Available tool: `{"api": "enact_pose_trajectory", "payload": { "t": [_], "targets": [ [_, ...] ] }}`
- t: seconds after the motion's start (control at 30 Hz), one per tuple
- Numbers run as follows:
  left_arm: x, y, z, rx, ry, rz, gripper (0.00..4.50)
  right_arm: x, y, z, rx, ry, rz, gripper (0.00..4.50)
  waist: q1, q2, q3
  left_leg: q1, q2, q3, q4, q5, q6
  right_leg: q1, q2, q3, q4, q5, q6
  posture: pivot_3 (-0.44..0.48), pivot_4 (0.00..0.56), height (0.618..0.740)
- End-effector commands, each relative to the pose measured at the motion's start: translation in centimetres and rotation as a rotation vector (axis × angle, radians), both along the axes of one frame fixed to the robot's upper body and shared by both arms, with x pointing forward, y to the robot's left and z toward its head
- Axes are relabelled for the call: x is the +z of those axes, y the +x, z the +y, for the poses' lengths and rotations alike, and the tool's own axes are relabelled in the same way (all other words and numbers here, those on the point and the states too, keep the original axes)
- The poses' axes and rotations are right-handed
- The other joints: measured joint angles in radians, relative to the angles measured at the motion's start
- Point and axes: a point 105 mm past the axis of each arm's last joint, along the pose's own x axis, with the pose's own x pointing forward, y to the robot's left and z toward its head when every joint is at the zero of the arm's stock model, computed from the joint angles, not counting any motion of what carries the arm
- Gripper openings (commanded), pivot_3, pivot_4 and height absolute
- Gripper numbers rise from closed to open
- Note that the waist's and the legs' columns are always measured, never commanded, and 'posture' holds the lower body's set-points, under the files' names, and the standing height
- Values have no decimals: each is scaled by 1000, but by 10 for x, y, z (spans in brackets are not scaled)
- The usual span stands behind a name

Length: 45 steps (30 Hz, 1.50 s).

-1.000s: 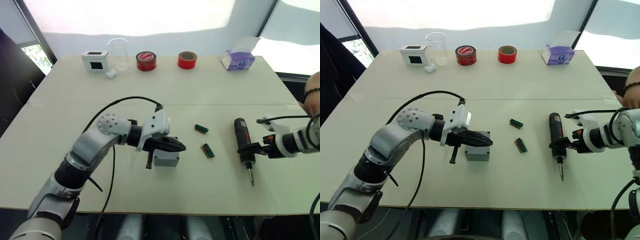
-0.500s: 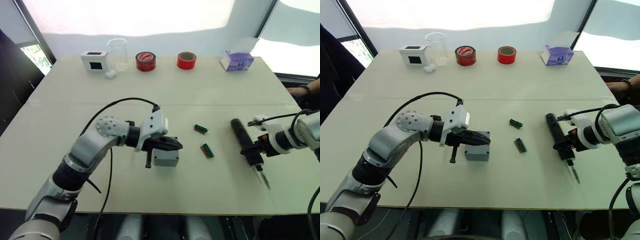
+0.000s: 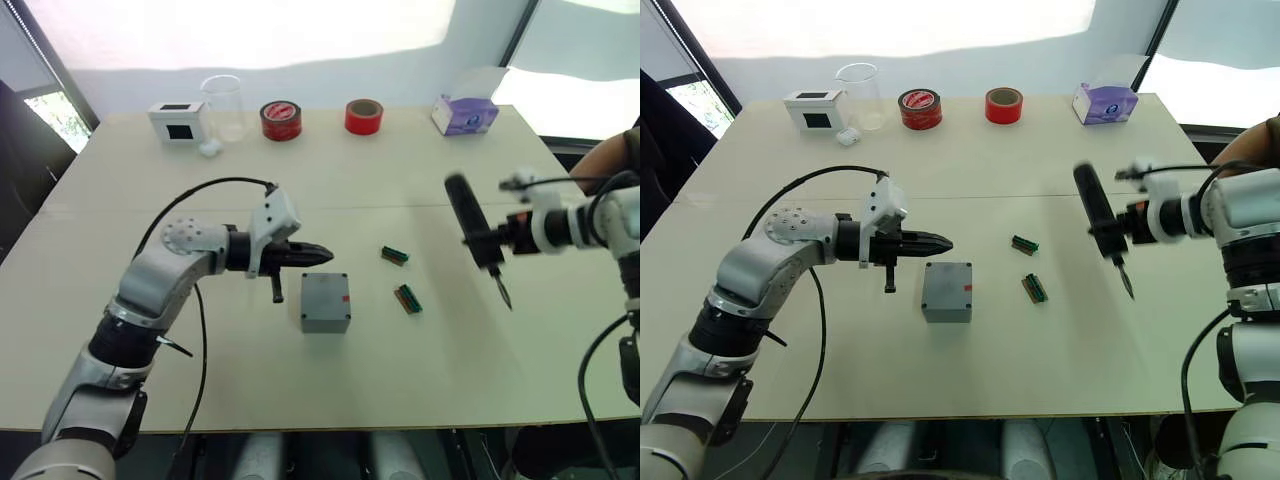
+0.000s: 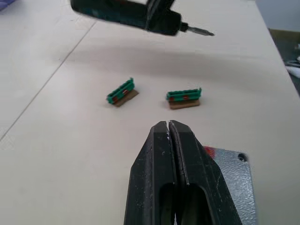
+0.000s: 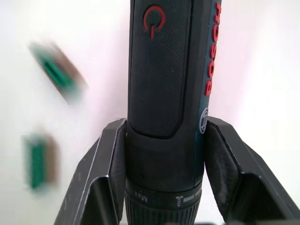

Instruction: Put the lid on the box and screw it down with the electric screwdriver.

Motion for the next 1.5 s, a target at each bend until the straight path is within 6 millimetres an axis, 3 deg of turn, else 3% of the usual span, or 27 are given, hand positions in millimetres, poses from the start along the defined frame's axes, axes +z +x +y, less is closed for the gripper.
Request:
{"api": "enact_pose_trajectory", "payload": {
  "t": [0.03, 0.1, 0.23, 0.33, 0.7, 0.87, 1.5],
  "targets": [
    [11, -2, 5, -15, -11, -15, 0, 77, -25, 45, 148, 201, -492, 1783, 4, -1, 0, 0, 0, -1, -1, 0, -1, 0, 0, -1, 0, 0, 0, 0, 150, 740],
    [6, -4, 5, -34, 25, -3, 0, 76, -38, 73, 192, 353, -517, 1783, 8, -1, 0, 0, 0, -1, 0, 0, -1, 0, 1, -1, 0, 0, 0, 0, 150, 740],
    [-5, -1, 7, -39, 104, 4, 0, 57, -56, 115, 235, 361, -569, 1783, 23, -2, 0, 0, -3, -3, 5, 1, -1, 2, -3, -1, 9, 0, 0, 0, 150, 740],
    [-11, -1, 8, -49, 136, 4, 0, 52, -64, 130, 234, 448, -578, 1783, 29, -1, 0, 0, -5, -2, 5, -2, 3, 2, -3, 0, 10, 0, 0, 0, 150, 740],
    [-22, -6, -8, -100, 178, 3, 0, 25, -72, 151, 229, 474, -570, 1783, 14, -1, 0, 1, -3, -2, 5, -2, 3, 0, -1, 0, 12, 0, 0, 0, 150, 740],
    [-39, -5, -11, -110, 212, 13, 0, 8, -74, 161, 240, 391, -581, 1783, 4, -1, 0, 1, -3, -2, 5, -1, 3, 1, -1, 0, 12, 0, 0, 0, 150, 740],
    [-42, -6, -9, -106, 222, 17, 0, -8, -66, 156, 181, 344, -611, 1783, 4, -1, 0, 2, -3, -2, 5, -1, 3, 1, -1, 0, 12, 0, 0, 0, 150, 740]
  ]
}}
